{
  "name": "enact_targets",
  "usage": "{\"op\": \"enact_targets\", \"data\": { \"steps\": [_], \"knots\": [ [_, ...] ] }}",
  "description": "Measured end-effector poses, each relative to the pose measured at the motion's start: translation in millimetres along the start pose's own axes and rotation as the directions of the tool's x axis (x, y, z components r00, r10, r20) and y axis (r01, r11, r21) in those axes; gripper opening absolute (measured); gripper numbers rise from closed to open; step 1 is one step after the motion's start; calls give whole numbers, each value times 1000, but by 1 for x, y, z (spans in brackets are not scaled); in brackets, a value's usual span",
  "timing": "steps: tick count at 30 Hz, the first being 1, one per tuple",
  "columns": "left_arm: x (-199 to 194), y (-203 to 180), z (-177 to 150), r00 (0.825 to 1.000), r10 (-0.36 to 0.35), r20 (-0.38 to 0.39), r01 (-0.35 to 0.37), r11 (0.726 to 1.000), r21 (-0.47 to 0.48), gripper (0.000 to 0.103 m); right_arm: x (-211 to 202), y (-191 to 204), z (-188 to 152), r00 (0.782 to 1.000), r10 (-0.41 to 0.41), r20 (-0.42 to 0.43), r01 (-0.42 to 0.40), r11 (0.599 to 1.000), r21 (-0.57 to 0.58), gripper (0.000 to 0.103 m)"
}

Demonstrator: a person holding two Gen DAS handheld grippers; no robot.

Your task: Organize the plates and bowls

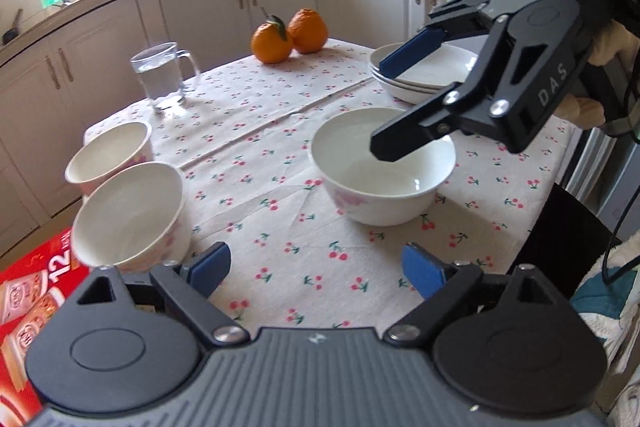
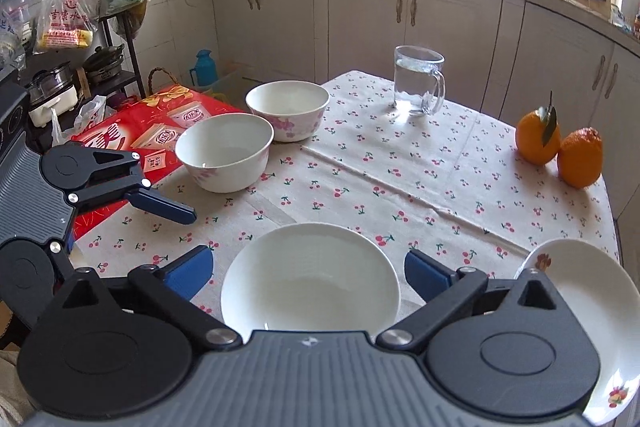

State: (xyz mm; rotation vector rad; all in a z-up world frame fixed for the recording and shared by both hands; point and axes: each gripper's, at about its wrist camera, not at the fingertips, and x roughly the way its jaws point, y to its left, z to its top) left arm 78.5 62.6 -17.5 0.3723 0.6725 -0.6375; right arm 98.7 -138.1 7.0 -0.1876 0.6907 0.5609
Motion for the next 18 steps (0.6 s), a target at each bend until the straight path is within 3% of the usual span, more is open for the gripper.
{"op": "enact_targets", "data": {
  "steps": [7,9,14,18],
  "knots": [
    [-25,51,-8,987,160,-5,-160,985,-63,93,19,32,21,1000,9,8,-8,994,-112,103],
    [-27,70,-7,981,196,-12,-196,976,-98,98,28,41,26,1000,13,8,-12,990,-140,103],
    [-22,111,0,972,234,-1,-231,960,-161,98,49,58,39,1000,32,-2,-31,981,-189,103],
    [-7,135,7,979,206,0,-202,957,-208,98,67,69,48,1000,16,-17,-19,976,-216,103]
  ]
}}
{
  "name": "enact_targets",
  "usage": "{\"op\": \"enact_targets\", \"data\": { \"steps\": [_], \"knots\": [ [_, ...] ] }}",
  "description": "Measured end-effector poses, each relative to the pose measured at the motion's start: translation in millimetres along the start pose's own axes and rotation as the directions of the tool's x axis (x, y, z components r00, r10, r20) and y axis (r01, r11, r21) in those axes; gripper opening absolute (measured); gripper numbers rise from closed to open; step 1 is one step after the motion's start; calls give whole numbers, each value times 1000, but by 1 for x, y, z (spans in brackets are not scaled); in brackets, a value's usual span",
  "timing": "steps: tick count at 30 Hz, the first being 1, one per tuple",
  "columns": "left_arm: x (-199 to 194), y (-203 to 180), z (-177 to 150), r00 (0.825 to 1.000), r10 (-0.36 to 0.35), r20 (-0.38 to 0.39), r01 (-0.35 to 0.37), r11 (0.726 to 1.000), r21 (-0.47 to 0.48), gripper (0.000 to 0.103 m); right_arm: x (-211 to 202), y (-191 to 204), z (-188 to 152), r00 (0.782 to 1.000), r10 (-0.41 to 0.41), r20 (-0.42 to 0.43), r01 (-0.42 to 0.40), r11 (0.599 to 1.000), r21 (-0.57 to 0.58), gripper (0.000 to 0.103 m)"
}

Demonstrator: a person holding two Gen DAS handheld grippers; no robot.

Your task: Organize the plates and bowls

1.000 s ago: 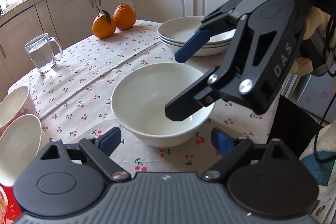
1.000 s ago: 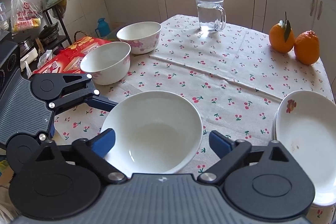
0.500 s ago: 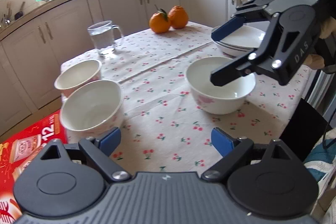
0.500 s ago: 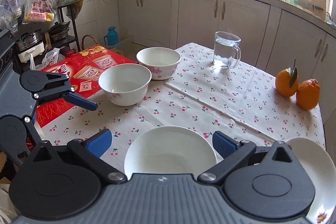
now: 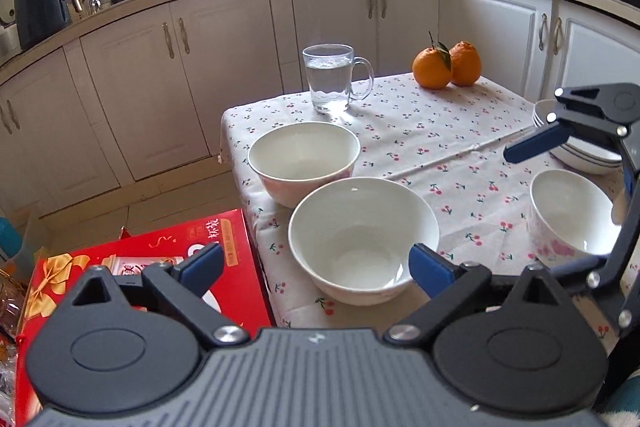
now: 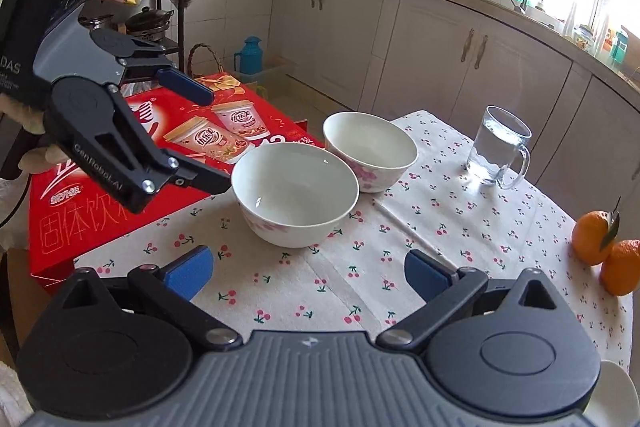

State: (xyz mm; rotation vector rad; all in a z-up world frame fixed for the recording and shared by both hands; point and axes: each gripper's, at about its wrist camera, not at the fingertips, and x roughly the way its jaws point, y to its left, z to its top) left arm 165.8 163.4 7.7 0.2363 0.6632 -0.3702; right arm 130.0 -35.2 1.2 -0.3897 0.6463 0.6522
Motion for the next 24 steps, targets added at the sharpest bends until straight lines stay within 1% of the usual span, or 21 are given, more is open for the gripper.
{"op": "enact_targets", "data": {
  "steps": [4,9,13,16,17,20,21,23,24],
  "knots": [
    [23,11,6,999,-22,-34,21,999,-38,97,19,3,9,999,34,-17,-34,999,4,103],
    [42,19,10,995,-83,-61,78,994,-77,94,42,1,18,998,61,-34,-60,998,30,103],
    [55,21,14,990,-108,-92,100,992,-79,82,60,-4,22,996,66,-60,-62,996,61,103],
    [61,22,15,986,-124,-107,115,990,-86,78,71,-7,22,995,67,-76,-62,995,74,102],
    [62,23,15,985,-131,-109,121,989,-89,75,73,-7,22,995,67,-78,-61,995,77,102],
    [64,25,17,982,-157,-109,146,984,-98,68,77,-9,21,993,82,-87,-75,994,78,96],
    [64,25,17,980,-163,-110,153,983,-98,67,78,-9,21,992,86,-88,-79,994,77,94],
    [65,25,18,979,-171,-112,160,983,-94,61,80,-8,20,993,84,-88,-78,995,69,90],
    [65,25,18,978,-172,-116,162,982,-92,60,81,-8,20,992,84,-91,-78,995,66,87]
  ]
}}
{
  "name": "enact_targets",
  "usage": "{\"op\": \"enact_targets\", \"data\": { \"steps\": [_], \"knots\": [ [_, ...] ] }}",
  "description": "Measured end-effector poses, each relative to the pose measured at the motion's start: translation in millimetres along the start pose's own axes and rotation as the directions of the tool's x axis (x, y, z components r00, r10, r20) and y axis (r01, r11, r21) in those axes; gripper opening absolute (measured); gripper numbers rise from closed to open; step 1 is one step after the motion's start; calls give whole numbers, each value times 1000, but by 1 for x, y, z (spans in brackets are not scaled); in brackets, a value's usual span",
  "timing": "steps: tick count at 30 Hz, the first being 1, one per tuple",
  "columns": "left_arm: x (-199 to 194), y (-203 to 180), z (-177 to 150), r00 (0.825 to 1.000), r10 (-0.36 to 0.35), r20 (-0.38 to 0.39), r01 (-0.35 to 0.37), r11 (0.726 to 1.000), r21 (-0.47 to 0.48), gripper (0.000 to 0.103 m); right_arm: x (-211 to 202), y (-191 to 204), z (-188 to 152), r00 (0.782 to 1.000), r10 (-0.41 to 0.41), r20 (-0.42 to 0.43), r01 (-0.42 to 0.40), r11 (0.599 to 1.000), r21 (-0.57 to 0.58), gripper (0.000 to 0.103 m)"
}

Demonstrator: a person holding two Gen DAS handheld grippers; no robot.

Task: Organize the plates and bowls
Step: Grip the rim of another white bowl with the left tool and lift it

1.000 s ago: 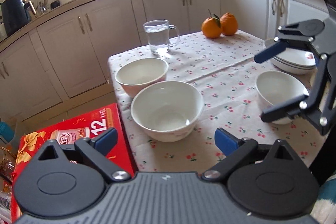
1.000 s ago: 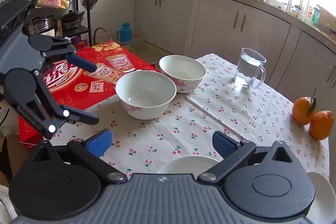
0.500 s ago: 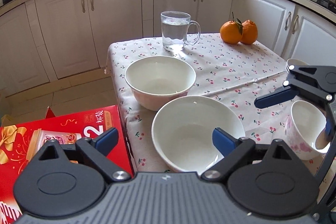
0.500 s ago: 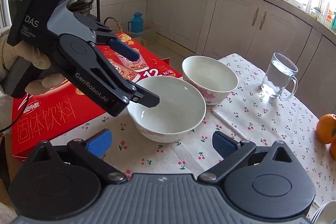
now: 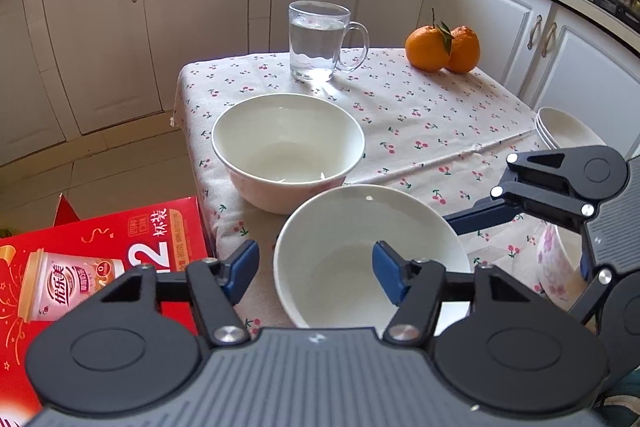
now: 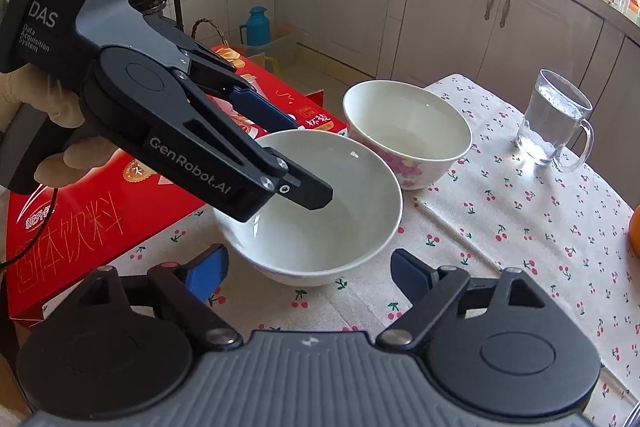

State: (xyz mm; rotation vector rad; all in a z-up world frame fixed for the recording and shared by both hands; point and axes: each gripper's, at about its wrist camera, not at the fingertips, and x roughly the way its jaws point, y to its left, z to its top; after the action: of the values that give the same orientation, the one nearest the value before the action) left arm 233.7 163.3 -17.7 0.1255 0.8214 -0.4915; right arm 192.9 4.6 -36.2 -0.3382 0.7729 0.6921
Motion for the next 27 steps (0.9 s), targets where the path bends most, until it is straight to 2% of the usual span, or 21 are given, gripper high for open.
{"op": "enact_targets", "data": {
  "steps": [13,27],
  "knots": [
    [5,0,1,999,-33,-33,34,999,16,48,-2,3,-1,1000,-4,11,4,1000,-22,80],
    [1,-8,2,999,-12,-51,15,999,43,47,-11,2,-1,1000,3,19,-3,1000,-14,79]
  ]
}}
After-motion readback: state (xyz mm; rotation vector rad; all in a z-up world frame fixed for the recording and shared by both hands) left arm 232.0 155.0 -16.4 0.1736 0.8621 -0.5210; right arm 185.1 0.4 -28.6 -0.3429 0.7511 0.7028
